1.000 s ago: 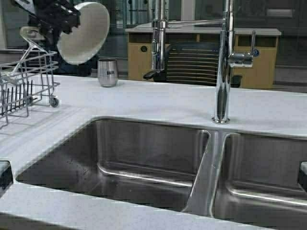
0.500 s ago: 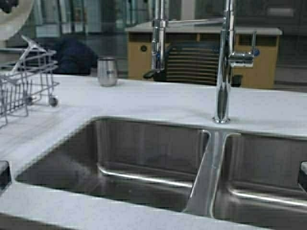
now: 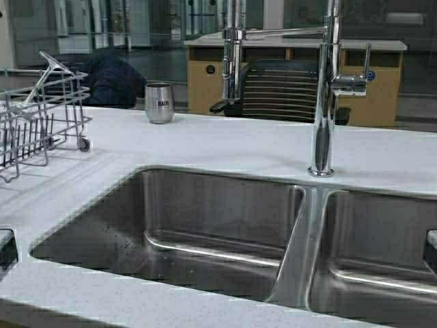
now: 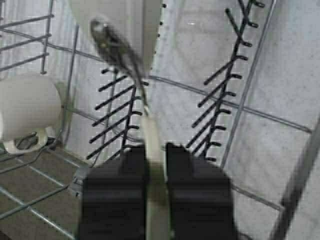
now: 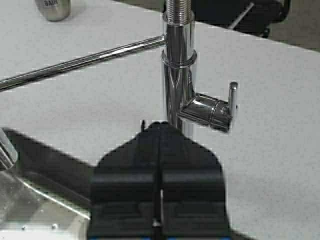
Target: Wash the pan
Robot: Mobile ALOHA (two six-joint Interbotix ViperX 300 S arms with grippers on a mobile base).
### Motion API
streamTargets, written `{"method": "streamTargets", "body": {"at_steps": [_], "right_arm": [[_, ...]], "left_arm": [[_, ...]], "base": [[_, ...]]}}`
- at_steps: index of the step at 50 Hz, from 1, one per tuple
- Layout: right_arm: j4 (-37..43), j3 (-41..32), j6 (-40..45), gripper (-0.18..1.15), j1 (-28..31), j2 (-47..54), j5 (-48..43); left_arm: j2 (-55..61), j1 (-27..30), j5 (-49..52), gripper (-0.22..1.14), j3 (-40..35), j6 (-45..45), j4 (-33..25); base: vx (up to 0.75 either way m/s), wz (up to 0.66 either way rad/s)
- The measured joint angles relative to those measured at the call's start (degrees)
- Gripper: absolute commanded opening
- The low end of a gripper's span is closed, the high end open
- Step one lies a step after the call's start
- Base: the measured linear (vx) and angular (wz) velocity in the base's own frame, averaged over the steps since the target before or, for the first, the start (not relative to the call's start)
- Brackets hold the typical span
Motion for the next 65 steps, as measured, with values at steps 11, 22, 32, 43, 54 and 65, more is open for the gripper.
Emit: {"method": "streamTargets", "body": {"at_steps": [11,22,32,43,54,65], "right_arm": [[0.0,0.1,0.0,0.06,0.0,-0.1,0.0],[0.0,0.0,0.0,0.06,0.0,-0.1,0.0],[0.0,0.1,0.0,0.06,0.0,0.0,0.0],[-0.1,0.0,0.0,0.06,0.0,0.6,0.0],[0.0,0.1,0.0,0.06,0.0,0.7,0.0],[0.0,0.1,0.0,0.06,-0.1,0.7,0.0]], "left_arm": [[2.0,-0.3,0.1,0.04,0.0,-0.4,1.1],[5.0,0.2,2.0,0.59,-0.5,-0.7,3.0],[5.2,-0.2,2.7,1.05,-3.4,-2.2,3.6],[5.0,0.1,3.1,1.01,-5.9,-2.5,3.7],[5.1,0.1,3.2,1.01,-6.2,-2.6,3.7],[3.2,0.1,3.3,1.01,-7.0,-2.5,3.4]], "base": [[0.00,0.01],[0.00,0.00],[0.00,0.00],[0.00,0.00],[0.00,0.00],[0.00,0.00]]}}
